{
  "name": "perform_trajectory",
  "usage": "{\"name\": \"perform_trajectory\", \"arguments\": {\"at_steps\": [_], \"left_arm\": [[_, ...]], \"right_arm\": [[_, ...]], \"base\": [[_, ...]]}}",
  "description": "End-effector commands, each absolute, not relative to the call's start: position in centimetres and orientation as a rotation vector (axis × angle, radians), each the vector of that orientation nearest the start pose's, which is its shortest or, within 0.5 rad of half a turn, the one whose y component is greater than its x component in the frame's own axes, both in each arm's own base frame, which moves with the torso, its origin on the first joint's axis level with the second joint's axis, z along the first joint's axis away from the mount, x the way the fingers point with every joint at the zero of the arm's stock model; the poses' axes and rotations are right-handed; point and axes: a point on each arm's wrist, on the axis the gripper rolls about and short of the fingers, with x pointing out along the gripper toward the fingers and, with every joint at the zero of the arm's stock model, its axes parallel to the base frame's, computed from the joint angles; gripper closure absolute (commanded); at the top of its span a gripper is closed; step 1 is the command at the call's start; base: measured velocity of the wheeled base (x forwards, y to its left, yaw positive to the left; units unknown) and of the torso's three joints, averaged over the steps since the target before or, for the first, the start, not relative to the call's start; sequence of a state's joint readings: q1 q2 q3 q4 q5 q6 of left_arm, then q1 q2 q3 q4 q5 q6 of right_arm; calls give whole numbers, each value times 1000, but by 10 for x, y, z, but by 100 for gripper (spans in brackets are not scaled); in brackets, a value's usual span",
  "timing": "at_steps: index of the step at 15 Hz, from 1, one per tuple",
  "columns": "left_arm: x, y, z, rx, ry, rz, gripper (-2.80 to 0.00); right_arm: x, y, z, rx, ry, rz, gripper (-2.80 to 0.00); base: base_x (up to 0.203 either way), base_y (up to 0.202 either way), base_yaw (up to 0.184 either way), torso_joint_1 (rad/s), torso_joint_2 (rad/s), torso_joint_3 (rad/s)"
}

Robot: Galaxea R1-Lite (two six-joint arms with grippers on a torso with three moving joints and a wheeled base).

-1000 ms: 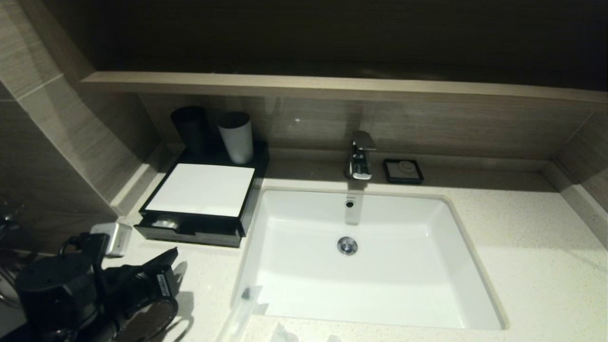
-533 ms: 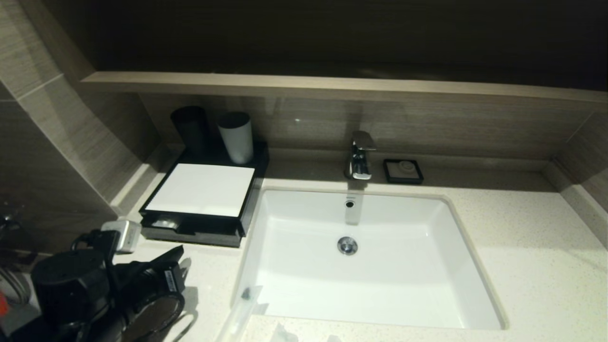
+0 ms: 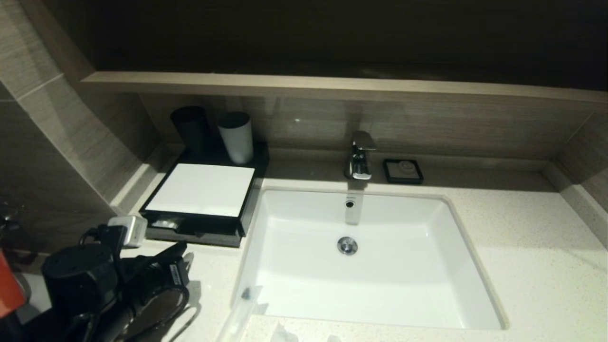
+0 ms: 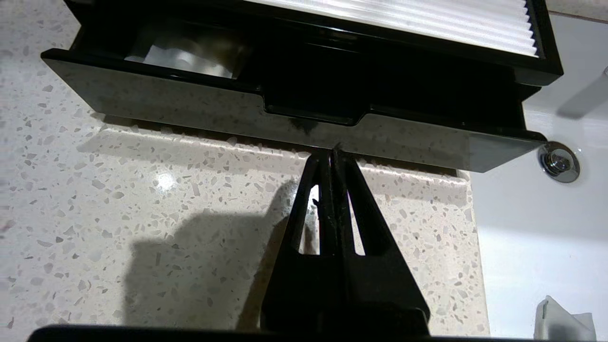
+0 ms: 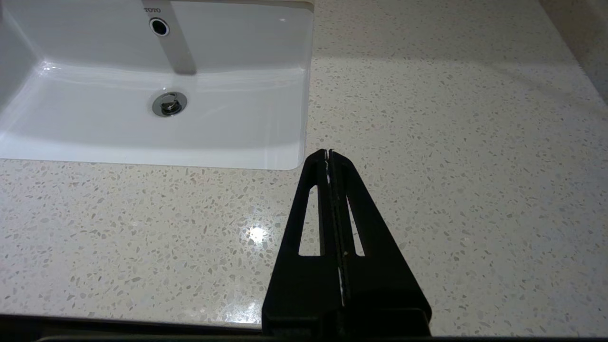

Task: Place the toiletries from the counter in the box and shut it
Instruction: Open the drawer

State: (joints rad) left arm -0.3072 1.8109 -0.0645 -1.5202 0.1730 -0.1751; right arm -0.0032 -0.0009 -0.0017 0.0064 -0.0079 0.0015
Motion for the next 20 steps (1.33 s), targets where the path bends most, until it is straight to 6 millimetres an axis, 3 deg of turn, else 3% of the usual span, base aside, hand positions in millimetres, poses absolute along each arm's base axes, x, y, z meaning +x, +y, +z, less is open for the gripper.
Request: {"name": "perform_trajectory", "arguments": {"at_steps": [1,20], "left_arm": [[210,-61,83,-120,221,-105,0],[224,-60,82,-92,205,-90,0]], "right_arm": [[-23,0,75,2,5,-11,0],[-23,0,75,2,3,-11,0]], "base": [[0,0,0,0,0,0],[0,0,0,0,0,0]]}}
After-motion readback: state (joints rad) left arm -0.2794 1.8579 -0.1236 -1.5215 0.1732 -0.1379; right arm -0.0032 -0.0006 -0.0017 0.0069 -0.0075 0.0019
